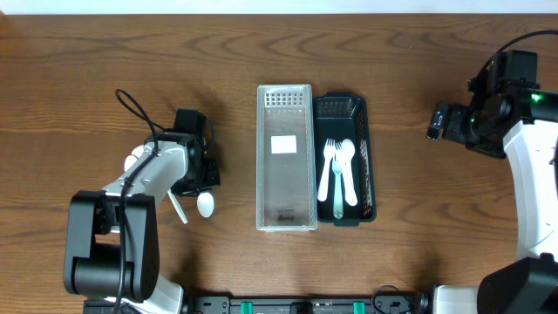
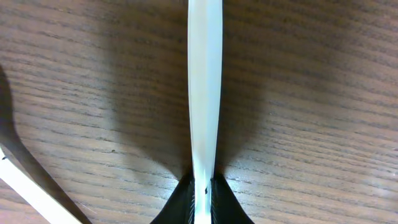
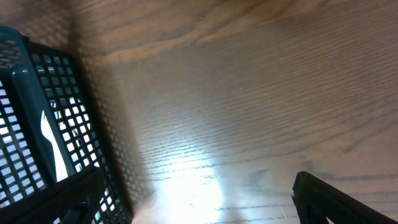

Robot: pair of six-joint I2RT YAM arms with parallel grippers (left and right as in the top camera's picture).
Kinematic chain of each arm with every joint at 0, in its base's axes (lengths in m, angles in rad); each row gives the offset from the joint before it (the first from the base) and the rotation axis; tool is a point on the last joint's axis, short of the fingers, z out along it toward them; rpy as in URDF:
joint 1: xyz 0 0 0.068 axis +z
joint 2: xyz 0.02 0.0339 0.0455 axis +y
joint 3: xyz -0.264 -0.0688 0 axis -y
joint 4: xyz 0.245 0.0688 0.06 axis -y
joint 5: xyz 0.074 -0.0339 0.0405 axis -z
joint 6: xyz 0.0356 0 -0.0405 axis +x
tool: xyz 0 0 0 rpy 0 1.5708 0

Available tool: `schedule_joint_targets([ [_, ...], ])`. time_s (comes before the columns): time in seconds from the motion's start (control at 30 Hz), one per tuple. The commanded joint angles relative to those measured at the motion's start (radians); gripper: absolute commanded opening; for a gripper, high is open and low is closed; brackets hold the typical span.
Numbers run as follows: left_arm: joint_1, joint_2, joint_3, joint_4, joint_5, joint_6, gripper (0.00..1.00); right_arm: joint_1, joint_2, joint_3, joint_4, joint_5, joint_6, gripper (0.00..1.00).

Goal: Pack container
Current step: 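Carry the spoon with the left gripper into the white basket and release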

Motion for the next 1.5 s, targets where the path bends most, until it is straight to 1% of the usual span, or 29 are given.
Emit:
schedule_joint_targets([
  [0.0,0.005,0.012,0.027,-0.014,-0.008,0.005,0.06,0.002,0.007,-0.006,-0.001,-0.004,-0.011,0.99],
  [0.07,0.002,-0.007,0.056,-0.055,-0.008,0.005,0.06,0.002,0.007,-0.006,-0.002,-0.004,-0.011,0.99],
  [0.17,-0.018,-0.066,0.129,-0.161,-0.008,0.005,0.06,0.002,0.007,-0.006,-0.001,-0.004,-0.011,0.99],
  [0.27,-0.069,-0.157,0.226,-0.274,-0.008,0.005,0.06,0.002,0.007,-0.006,0.000,-0.004,-0.011,0.99],
  [0.33,-0.122,-0.223,0.285,-0.324,-0.008,0.005,0.06,0.002,0.007,-0.006,0.000,-0.004,-0.011,0.99],
  [0.47,-0.248,-0.332,0.350,-0.336,-0.008,-0.014,0.06,0.002,0.007,-0.006,0.003,-0.004,-0.011,0.99],
  [0.57,-0.343,-0.372,0.351,-0.299,-0.007,-0.089,0.06,0.002,0.007,-0.006,0.004,-0.004,-0.011,0.99],
  [0.63,-0.398,-0.366,0.348,-0.270,-0.006,-0.154,0.06,0.002,0.007,-0.006,0.006,-0.004,-0.011,0.99],
  [0.7,-0.444,-0.342,0.347,-0.240,-0.006,-0.187,0.06,0.002,0.007,-0.006,0.007,-0.004,-0.011,0.99],
  [0.9,-0.554,-0.201,0.347,-0.151,-0.007,-0.190,0.06,0.002,0.007,-0.006,0.007,-0.005,-0.011,0.99],
  [1.1,-0.579,-0.045,0.347,-0.131,-0.007,-0.190,0.06,0.002,0.007,-0.006,0.003,-0.005,-0.011,0.99],
  [1.2,-0.578,-0.011,0.347,-0.131,-0.007,-0.187,0.06,0.002,0.007,-0.006,0.002,-0.005,-0.011,0.99],
  [1.23,-0.578,-0.008,0.347,-0.130,-0.007,-0.180,0.09,0.002,0.007,-0.006,0.002,-0.005,-0.011,0.99],
  [1.27,-0.578,-0.008,0.347,-0.130,-0.007,-0.168,0.26,0.002,0.007,-0.006,0.002,-0.005,-0.011,0.99],
  [1.3,-0.578,-0.010,0.347,-0.130,-0.008,-0.155,0.45,0.002,0.007,-0.006,0.002,-0.005,-0.011,0.99],
  [1.33,-0.578,-0.015,0.347,-0.130,-0.008,-0.139,0.51,0.002,0.007,-0.006,0.003,-0.005,-0.011,0.99],
  [1.43,-0.578,-0.042,0.347,-0.131,-0.008,-0.089,0.56,0.002,0.007,-0.006,0.003,-0.005,-0.011,0.99],
  [1.47,-0.578,-0.058,0.348,-0.132,-0.008,-0.070,0.61,0.002,0.007,-0.006,0.003,-0.005,-0.011,0.99],
])
